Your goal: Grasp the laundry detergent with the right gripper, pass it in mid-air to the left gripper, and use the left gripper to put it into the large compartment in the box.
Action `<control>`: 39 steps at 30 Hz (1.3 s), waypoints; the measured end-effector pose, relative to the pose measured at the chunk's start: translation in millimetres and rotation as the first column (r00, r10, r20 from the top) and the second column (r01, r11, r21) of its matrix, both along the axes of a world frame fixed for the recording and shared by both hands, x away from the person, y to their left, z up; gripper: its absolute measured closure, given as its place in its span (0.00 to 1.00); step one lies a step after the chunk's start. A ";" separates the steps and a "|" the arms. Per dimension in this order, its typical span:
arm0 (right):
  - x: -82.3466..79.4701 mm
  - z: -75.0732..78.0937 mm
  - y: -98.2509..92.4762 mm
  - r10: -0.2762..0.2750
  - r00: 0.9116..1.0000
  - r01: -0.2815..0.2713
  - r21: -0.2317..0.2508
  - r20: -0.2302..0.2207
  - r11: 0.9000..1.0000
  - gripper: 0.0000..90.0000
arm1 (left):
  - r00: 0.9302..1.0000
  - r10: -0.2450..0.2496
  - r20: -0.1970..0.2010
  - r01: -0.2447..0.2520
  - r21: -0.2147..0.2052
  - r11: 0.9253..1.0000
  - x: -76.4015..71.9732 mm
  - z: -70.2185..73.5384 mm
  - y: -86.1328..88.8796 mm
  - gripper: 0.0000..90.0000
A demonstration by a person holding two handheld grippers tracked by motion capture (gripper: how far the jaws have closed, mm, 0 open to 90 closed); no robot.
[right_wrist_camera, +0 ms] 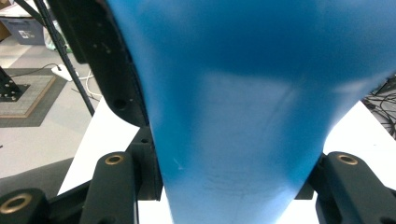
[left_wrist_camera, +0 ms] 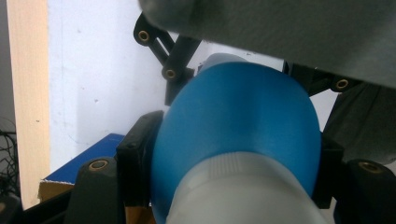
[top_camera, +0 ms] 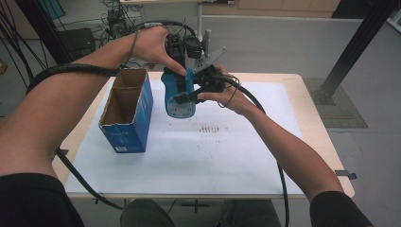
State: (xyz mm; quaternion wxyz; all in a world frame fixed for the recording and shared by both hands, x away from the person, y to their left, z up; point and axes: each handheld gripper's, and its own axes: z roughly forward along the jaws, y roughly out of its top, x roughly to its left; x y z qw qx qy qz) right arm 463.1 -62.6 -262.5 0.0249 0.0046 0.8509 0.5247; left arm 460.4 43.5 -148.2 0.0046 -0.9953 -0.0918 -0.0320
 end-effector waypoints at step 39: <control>5.8 -2.4 0.0 0.005 1.000 -0.005 0.002 -0.015 1.000 0.48 | 1.000 0.011 -0.007 -0.011 -0.012 1.000 4.0 -1.5 2.7 0.41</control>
